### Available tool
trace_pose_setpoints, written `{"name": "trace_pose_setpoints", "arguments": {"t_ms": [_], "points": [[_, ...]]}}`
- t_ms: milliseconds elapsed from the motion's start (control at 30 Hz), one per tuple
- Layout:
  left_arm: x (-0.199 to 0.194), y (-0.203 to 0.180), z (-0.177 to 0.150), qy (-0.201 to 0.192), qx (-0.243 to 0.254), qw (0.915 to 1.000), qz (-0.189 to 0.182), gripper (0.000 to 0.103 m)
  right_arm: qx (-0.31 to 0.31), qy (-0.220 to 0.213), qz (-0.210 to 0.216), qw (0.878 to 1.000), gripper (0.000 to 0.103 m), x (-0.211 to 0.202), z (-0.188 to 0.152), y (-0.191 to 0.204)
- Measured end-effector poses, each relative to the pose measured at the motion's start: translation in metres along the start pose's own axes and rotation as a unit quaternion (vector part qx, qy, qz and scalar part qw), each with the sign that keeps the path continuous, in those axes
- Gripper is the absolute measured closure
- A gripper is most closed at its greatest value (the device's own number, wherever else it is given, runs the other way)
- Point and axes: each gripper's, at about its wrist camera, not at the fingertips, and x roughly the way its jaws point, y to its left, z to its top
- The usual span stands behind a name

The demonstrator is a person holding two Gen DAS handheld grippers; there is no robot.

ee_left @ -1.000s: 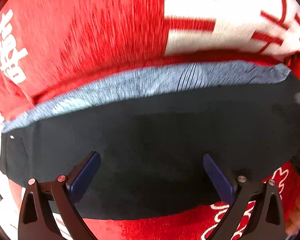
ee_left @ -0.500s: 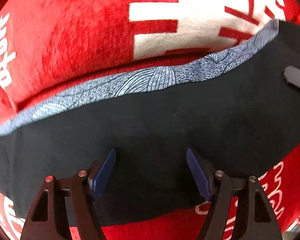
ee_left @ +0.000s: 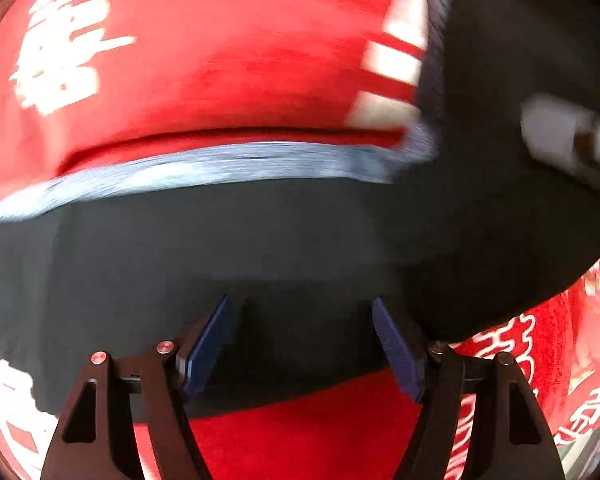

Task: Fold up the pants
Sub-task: 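Grasp the end of the trouser strip with the right gripper and lift, then fold the lifted end over onto the strip with the right gripper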

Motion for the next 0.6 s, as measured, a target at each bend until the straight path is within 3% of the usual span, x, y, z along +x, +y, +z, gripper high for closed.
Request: {"name": "trace_pose_setpoints", "arguments": {"t_ms": [67, 100, 167, 300, 400, 433, 500, 600], "points": [[-0.015, 0.045, -0.006, 0.000, -0.021, 0.9993, 0.031, 0.028, -0.031, 0.016, -0.021, 0.999, 0.091, 0.016, -0.002, 0.028], [-0.020, 0.069, -0.008, 0.005, -0.031, 0.9984, 0.046, 0.021, -0.058, 0.027, -0.040, 0.997, 0.090, 0.031, -0.007, 0.049], [-0.026, 0.105, -0.013, 0.006, -0.046, 0.9966, 0.067, 0.019, -0.092, 0.046, -0.064, 0.993, 0.088, 0.054, -0.020, 0.072], [-0.030, 0.168, -0.021, 0.012, -0.066, 0.9928, 0.099, 0.019, -0.156, 0.106, -0.123, 0.974, 0.079, 0.123, -0.059, 0.119], [-0.027, 0.197, -0.027, 0.017, -0.075, 0.9916, 0.105, 0.019, -0.214, 0.084, -0.186, 0.955, 0.074, 0.142, -0.072, 0.145], [-0.026, 0.204, -0.029, 0.019, -0.076, 0.9916, 0.103, 0.019, -0.231, 0.081, -0.193, 0.950, 0.066, 0.142, -0.074, 0.154], [-0.022, 0.214, -0.028, 0.021, -0.080, 0.9919, 0.096, 0.019, -0.238, 0.079, -0.177, 0.952, 0.057, 0.136, -0.076, 0.164], [-0.026, 0.223, -0.025, 0.020, -0.094, 0.9922, 0.080, 0.019, -0.245, 0.063, -0.146, 0.956, 0.056, 0.111, -0.078, 0.173]]}}
